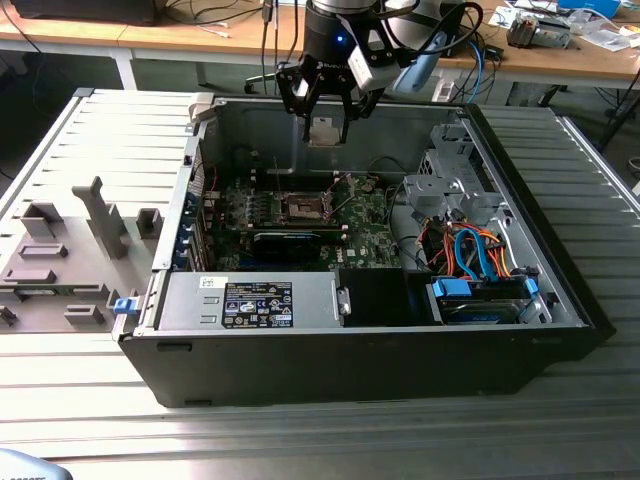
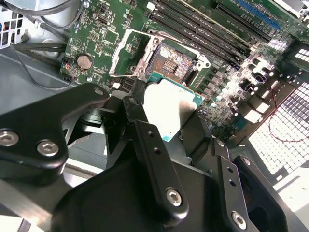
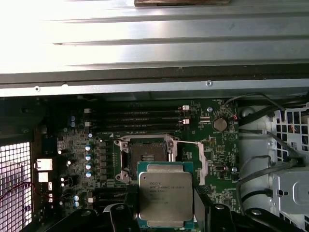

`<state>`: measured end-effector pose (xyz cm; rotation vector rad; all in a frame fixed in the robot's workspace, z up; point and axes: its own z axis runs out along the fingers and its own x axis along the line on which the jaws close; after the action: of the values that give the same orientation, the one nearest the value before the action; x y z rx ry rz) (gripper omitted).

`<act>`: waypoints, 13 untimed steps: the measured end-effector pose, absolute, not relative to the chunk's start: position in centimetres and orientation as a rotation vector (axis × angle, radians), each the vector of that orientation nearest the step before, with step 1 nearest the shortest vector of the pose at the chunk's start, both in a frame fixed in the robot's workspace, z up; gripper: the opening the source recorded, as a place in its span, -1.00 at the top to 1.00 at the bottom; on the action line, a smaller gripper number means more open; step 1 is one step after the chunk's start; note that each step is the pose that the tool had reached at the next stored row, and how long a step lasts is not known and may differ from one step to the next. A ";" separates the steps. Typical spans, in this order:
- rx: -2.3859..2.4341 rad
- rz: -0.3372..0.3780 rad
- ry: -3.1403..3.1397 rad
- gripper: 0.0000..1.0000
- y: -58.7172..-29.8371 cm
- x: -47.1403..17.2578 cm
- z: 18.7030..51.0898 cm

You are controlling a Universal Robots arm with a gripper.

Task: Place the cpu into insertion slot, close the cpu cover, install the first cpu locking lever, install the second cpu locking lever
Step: 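Place the cpu into insertion slot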

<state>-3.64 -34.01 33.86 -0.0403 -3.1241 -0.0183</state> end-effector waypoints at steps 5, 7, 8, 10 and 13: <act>-0.040 -0.018 -3.124 -0.09 -34.0 -3.7 33.6; -0.040 -0.018 -3.124 -0.09 -34.0 -3.7 33.5; -0.040 -0.018 -3.124 -0.09 -34.0 -3.7 33.5; -0.040 -0.018 -3.124 -0.09 -34.0 -3.7 33.4; -0.040 -0.018 -3.124 -0.09 -34.0 -3.7 33.4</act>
<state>-3.65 -34.04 33.37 -0.0403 -3.1240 -0.0177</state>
